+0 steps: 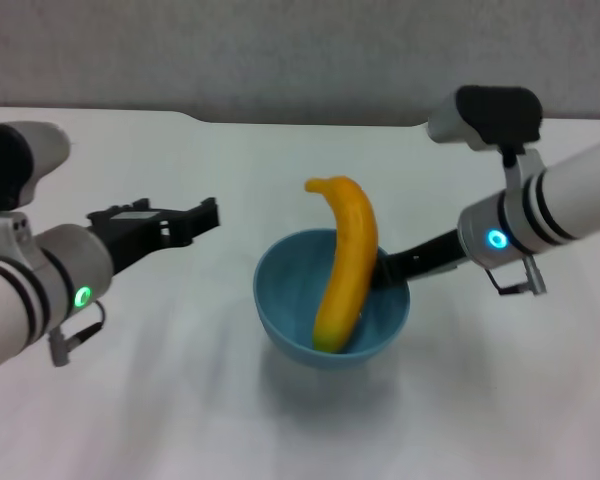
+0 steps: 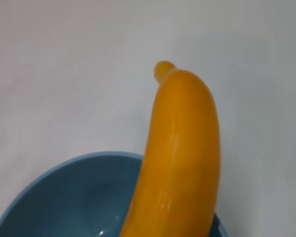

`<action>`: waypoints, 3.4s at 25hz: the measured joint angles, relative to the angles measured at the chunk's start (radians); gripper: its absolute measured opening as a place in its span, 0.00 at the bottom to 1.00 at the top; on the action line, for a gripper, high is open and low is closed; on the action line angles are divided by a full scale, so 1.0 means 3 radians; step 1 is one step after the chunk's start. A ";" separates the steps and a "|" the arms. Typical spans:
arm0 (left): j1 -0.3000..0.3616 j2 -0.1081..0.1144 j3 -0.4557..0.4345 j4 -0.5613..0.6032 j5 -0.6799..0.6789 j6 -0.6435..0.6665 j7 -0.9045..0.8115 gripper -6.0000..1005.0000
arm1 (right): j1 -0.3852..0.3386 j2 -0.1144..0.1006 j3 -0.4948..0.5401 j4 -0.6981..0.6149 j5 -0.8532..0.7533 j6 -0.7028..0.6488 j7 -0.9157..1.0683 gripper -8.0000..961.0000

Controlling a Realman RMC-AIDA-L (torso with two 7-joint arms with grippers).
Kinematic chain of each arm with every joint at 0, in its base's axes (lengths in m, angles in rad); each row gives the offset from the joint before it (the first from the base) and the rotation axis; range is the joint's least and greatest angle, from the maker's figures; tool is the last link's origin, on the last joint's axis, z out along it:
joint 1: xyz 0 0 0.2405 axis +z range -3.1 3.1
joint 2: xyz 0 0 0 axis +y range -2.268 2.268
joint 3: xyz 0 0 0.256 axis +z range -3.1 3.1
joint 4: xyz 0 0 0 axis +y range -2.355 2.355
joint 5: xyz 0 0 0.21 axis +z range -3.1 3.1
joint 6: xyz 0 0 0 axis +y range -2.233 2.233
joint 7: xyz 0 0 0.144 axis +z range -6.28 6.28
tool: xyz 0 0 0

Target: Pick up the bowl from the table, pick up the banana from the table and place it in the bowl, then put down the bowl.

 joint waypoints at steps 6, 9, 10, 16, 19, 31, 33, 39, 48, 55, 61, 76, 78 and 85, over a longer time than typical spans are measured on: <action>0.0034 -0.0013 0.0018 0.0075 0.0309 -0.0012 0.0000 0.86 | 0.0106 0.0012 -0.0009 -0.0100 -0.0064 0.0024 0.0002 0.17; 0.0035 -0.0016 0.0038 0.0108 0.0357 -0.0012 -0.0007 0.86 | 0.0136 0.0016 -0.0024 -0.0212 -0.0073 0.0012 -0.0005 0.17; 0.0035 -0.0016 0.0038 0.0114 0.0357 -0.0013 -0.0012 0.86 | 0.0146 0.0018 -0.0033 -0.0241 -0.0075 0.0007 -0.0012 0.17; 0.0005 -0.0015 0.0037 0.0121 0.0357 -0.0021 -0.0016 0.86 | 0.0151 0.0038 -0.0088 -0.0341 -0.0075 -0.0004 -0.0046 0.18; 0.0002 -0.0015 0.0036 0.0144 0.0357 -0.0026 -0.0020 0.86 | 0.0144 0.0048 -0.0148 -0.0363 -0.0057 -0.0044 -0.0054 0.18; 0.0026 -0.0019 0.0034 0.0154 0.0343 -0.0063 -0.0026 0.86 | 0.0043 0.0069 -0.0219 -0.0370 -0.0039 -0.0126 -0.0094 0.19; 0.0026 -0.0020 0.0033 0.0156 0.0343 -0.0065 -0.0026 0.86 | 0.0038 0.0070 -0.0226 -0.0370 -0.0039 -0.0132 -0.0094 0.19; 0.0028 -0.0019 0.0018 0.0171 0.0351 -0.0065 -0.0026 0.86 | 0.0008 0.0072 -0.0239 -0.0371 -0.0038 -0.0147 -0.0095 0.19; 0.0032 -0.0019 0.0025 0.0199 0.0354 -0.0085 -0.0026 0.86 | -0.0053 0.0068 -0.0241 -0.0362 -0.0037 -0.0192 -0.0096 0.20; 0.0062 -0.0019 0.0014 0.0199 0.0341 -0.0124 -0.0026 0.87 | -0.0097 0.0061 -0.0247 -0.0324 -0.0039 -0.0232 -0.0127 0.20; 0.0071 -0.0018 0.0028 0.0199 0.0344 -0.0144 -0.0026 0.87 | -0.0221 0.0060 -0.0278 -0.0097 -0.0039 -0.0208 -0.0140 0.21; 0.0175 -0.0014 -0.0009 0.0240 0.0346 -0.0212 -0.0026 0.87 | -0.0869 0.0023 -0.0316 0.0964 -0.0086 0.0053 -0.0109 0.67; 0.0209 -0.0014 -0.0016 0.0238 0.0358 -0.0239 -0.0026 0.87 | -0.1023 0.0019 -0.0298 0.1201 -0.0099 0.0074 -0.0110 0.67; 0.0298 -0.0014 -0.0059 0.0233 0.0358 -0.0441 -0.0026 0.86 | -0.1597 0.0020 -0.0201 0.2009 -0.0287 -0.0110 -0.0193 0.67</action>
